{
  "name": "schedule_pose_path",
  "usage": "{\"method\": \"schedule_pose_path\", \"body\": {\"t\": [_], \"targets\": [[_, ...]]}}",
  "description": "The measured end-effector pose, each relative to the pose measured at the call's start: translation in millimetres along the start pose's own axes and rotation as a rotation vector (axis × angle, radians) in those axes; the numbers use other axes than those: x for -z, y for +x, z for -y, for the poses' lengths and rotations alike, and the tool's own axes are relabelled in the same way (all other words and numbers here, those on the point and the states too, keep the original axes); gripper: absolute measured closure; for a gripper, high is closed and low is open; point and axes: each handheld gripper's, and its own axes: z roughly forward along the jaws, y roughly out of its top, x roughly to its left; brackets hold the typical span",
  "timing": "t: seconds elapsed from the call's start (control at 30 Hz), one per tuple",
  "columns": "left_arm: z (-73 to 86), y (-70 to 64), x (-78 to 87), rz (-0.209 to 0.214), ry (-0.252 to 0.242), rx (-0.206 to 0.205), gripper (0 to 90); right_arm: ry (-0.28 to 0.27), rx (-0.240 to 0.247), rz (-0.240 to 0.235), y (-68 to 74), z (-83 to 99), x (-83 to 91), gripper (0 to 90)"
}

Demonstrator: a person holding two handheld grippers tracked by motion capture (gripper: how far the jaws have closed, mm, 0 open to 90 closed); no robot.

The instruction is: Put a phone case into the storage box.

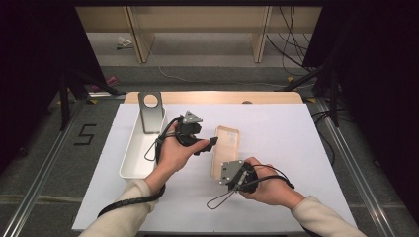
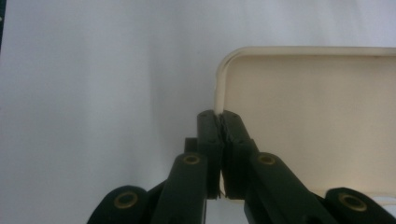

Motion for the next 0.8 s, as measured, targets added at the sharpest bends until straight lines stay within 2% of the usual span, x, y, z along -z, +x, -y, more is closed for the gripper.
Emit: {"method": "schedule_pose_path", "body": {"t": [0.17,0.33,0.4,0.5,0.57,0.8], "targets": [[-5.1,1.9,-11.0,0.016,0.015,0.039,34.1,0.001,0.005,0.008,1.3,-1.6,0.2,88.2],[-9.6,0.1,-18.3,0.030,0.037,0.060,41.3,0.004,0.019,0.006,1.7,-1.7,-1.8,88.2],[-10.8,0.4,-20.1,0.023,0.049,0.071,45.5,0.005,0.013,0.001,2.4,-2.3,-1.6,88.2],[-11.1,2.0,-23.3,0.049,0.058,0.108,50.5,-0.003,0.021,0.011,2.8,-3.1,-0.8,88.2],[-11.0,3.3,-25.1,0.052,0.067,0.114,53.8,-0.002,0.025,0.011,3.0,-3.6,-0.6,88.2],[-12.2,5.3,-25.8,0.060,0.065,0.157,70.7,0.003,0.024,0.011,4.8,-4.2,-2.1,88.2]]}}
